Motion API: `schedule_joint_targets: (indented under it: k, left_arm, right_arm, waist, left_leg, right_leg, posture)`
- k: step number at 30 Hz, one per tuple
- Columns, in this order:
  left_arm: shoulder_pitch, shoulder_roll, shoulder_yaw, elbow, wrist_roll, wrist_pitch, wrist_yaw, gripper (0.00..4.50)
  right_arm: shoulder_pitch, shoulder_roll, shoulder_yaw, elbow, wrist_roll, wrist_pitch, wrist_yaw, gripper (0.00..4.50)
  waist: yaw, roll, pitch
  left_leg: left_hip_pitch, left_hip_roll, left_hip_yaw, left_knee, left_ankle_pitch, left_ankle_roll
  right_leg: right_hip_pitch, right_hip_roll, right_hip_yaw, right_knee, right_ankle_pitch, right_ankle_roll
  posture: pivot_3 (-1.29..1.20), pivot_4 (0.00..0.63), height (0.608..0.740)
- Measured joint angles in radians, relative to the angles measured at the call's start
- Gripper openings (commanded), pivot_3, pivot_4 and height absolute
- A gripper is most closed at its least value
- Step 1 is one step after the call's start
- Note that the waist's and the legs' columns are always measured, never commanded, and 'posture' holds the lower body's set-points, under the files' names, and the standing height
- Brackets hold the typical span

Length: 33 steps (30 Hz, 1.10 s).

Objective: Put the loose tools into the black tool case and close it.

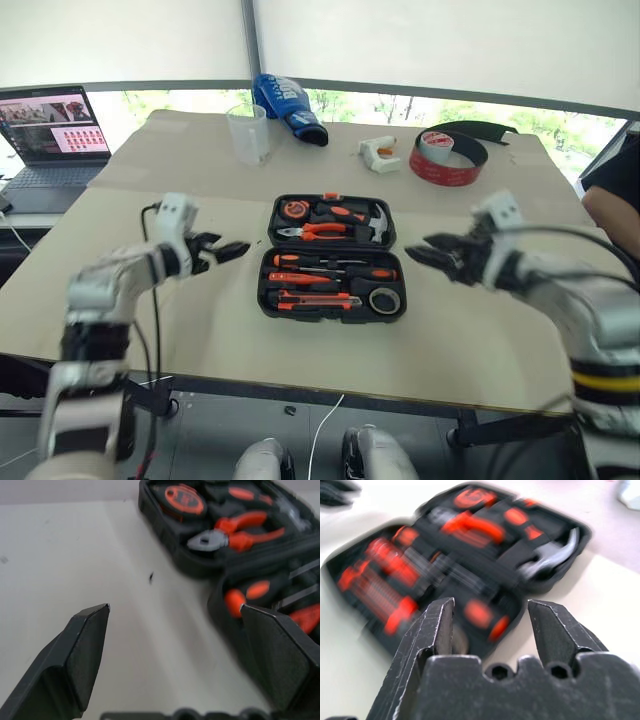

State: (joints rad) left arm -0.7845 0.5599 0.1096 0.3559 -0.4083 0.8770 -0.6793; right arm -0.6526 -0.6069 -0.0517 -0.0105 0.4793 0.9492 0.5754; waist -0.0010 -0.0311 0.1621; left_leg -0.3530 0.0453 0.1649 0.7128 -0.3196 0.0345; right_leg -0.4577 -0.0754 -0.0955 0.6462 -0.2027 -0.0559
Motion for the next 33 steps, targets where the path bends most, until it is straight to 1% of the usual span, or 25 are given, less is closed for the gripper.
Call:
schedule_joint_targets:
  k: [1,4,8,10,14,17,21,23,25,26,27,28,29,30,31,32,33]
  left_arm:
    - [-0.046,-0.028,-0.014,0.061,0.019,-0.005,0.019,4.47]
    - [-0.117,-0.074,-0.038,0.192,0.064,-0.047,0.057,4.47]
    - [-0.207,-0.139,-0.034,0.395,0.107,-0.141,0.114,4.47]
    - [-0.246,-0.162,-0.031,0.469,0.120,-0.186,0.131,4.47]
    - [-0.286,-0.167,-0.013,0.573,0.136,-0.239,0.143,4.47]
    - [-0.295,-0.178,-0.019,0.606,0.154,-0.266,0.135,4.47]
    - [-0.294,-0.176,-0.051,0.600,0.194,-0.314,0.100,4.47]
    - [-0.263,-0.159,-0.053,0.537,0.197,-0.336,0.055,4.47]
    - [-0.218,-0.121,-0.059,0.452,0.198,-0.359,0.008,4.47]
    - [-0.187,-0.087,-0.068,0.406,0.211,-0.378,-0.014,4.50]
    - [-0.152,-0.058,-0.077,0.356,0.219,-0.395,-0.035,4.23]
    - [-0.088,-0.002,-0.089,0.277,0.238,-0.416,-0.057,3.96]
    - [-0.068,0.015,-0.089,0.259,0.246,-0.418,-0.061,3.73]
    - [-0.020,0.046,-0.090,0.211,0.256,-0.417,-0.065,3.32]
    - [0.028,0.072,-0.092,0.164,0.265,-0.416,-0.070,3.01]
    - [0.066,0.090,-0.092,0.137,0.271,-0.415,-0.075,2.55]
    - [0.105,0.101,-0.094,0.099,0.278,-0.411,-0.077,2.23]
  right_arm:
    - [-0.052,0.024,0.031,0.107,-0.038,-0.012,-0.017,3.29]
    - [-0.137,0.068,0.078,0.305,-0.110,-0.060,-0.035,3.29]
    - [-0.274,0.132,0.081,0.575,-0.189,-0.166,-0.063,3.29]
    - [-0.332,0.161,0.080,0.678,-0.220,-0.221,-0.073,3.29]
    - [-0.396,0.185,0.072,0.836,-0.252,-0.306,-0.077,3.29]
    - [-0.422,0.197,0.072,0.900,-0.275,-0.352,-0.074,3.29]
    - [-0.424,0.200,0.078,0.916,-0.303,-0.401,-0.052,3.29]
    - [-0.372,0.179,0.078,0.825,-0.304,-0.418,-0.006,3.29]
    - [-0.305,0.141,0.077,0.699,-0.297,-0.416,0.041,3.29]
    - [-0.268,0.115,0.075,0.628,-0.294,-0.403,0.064,2.79]
    - [-0.231,0.090,0.071,0.562,-0.284,-0.390,0.081,2.28]
    - [-0.160,0.042,0.059,0.449,-0.272,-0.364,0.102,2.16]
    - [-0.140,0.027,0.051,0.422,-0.270,-0.356,0.106,1.85]
    - [-0.090,0.000,0.040,0.361,-0.269,-0.336,0.110,1.50]
    - [-0.044,-0.018,0.037,0.305,-0.267,-0.325,0.115,1.20]
    - [-0.010,-0.027,0.036,0.272,-0.265,-0.316,0.120,0.81]
    - [0.021,-0.029,0.037,0.244,-0.265,-0.309,0.121,0.51]
  waist:
    - [-0.002,0.000,0.000]
    - [-0.008,0.000,0.000]
    - [-0.016,0.000,0.000]
    - [-0.019,0.000,0.000]
    - [-0.028,0.000,0.000]
    - [-0.036,0.000,0.000]
    - [-0.037,0.001,0.000]
    - [-0.038,0.001,0.000]
    - [-0.040,0.001,0.000]
    - [-0.041,0.001,0.000]
    - [-0.042,0.001,0.000]
    - [-0.045,0.002,0.000]
    - [-0.045,0.002,0.000]
    - [-0.044,0.002,0.000]
    - [-0.044,0.002,0.000]
    - [-0.043,0.001,0.000]
    - [-0.042,0.001,0.000]
  left_leg:
    - [0.000,0.000,0.000,0.000,0.000,0.000]
    - [-0.003,-0.001,0.002,-0.003,0.000,0.000]
    - [-0.012,-0.002,0.004,-0.002,0.000,0.000]
    - [-0.016,-0.002,0.004,-0.002,0.000,0.000]
    - [-0.015,-0.001,0.004,0.000,0.001,-0.001]
    - [-0.015,-0.001,0.004,0.001,0.001,-0.002]
    - [-0.014,0.000,0.004,0.002,0.003,-0.004]
    - [-0.015,0.001,0.003,0.002,0.003,-0.005]
    - [-0.016,0.001,0.002,0.001,0.003,-0.005]
    - [-0.015,0.001,0.002,0.001,0.003,-0.005]
    - [-0.015,0.001,0.002,0.000,0.003,-0.005]
    - [-0.015,0.001,0.002,0.000,0.003,-0.005]
    - [-0.015,0.001,0.002,0.000,0.003,-0.005]
    - [-0.015,0.001,0.003,0.000,0.003,-0.005]
    - [-0.015,0.001,0.003,0.000,0.003,-0.005]
    - [-0.014,0.001,0.003,0.000,0.003,-0.005]
    - [-0.014,0.001,0.003,0.001,0.003,-0.005]
  right_leg:
    - [-0.001,0.000,0.000,0.000,0.000,0.000]
    - [-0.002,0.000,-0.004,0.001,0.000,0.000]
    - [-0.008,-0.001,-0.012,0.001,-0.001,0.002]
    - [-0.010,-0.001,-0.014,0.001,-0.001,0.002]
    - [-0.010,-0.002,-0.015,0.003,-0.001,0.002]
    - [-0.010,-0.003,-0.015,0.003,-0.001,0.002]
    - [-0.010,-0.003,-0.014,0.003,0.000,0.002]
    - [-0.011,-0.003,-0.014,0.005,0.000,0.001]
    - [-0.014,-0.002,-0.012,0.011,0.000,0.001]
    - [-0.015,-0.002,-0.011,0.011,0.000,0.001]
    - [-0.015,-0.002,-0.010,0.011,0.000,0.001]
    - [-0.015,-0.002,-0.009,0.011,0.000,0.001]
    - [-0.015,-0.002,-0.009,0.011,0.000,0.001]
    - [-0.015,-0.002,-0.009,0.010,0.000,0.001]
    - [-0.015,-0.002,-0.008,0.010,0.000,0.001]
    - [-0.015,-0.002,-0.006,0.010,-0.001,0.001]
    - [-0.015,-0.003,-0.006,0.008,-0.001,0.001]
  posture:
    - [0.00,0.150,0.730]
    - [0.00,0.150,0.730]
    - [0.00,0.150,0.730]
    - [0.00,0.150,0.730]
    - [0.00,0.150,0.730]
    - [0.00,0.150,0.730]
    - [0.00,0.150,0.730]
    - [0.00,0.150,0.730]
    - [0.00,0.150,0.730]
    - [0.00,0.150,0.730]
    - [0.00,0.150,0.730]
    - [0.00,0.150,0.730]
    - [0.00,0.150,0.730]
    - [0.00,0.150,0.730]
    - [0.00,0.150,0.730]
    - [0.00,0.150,0.730]
    - [0.00,0.150,0.730]
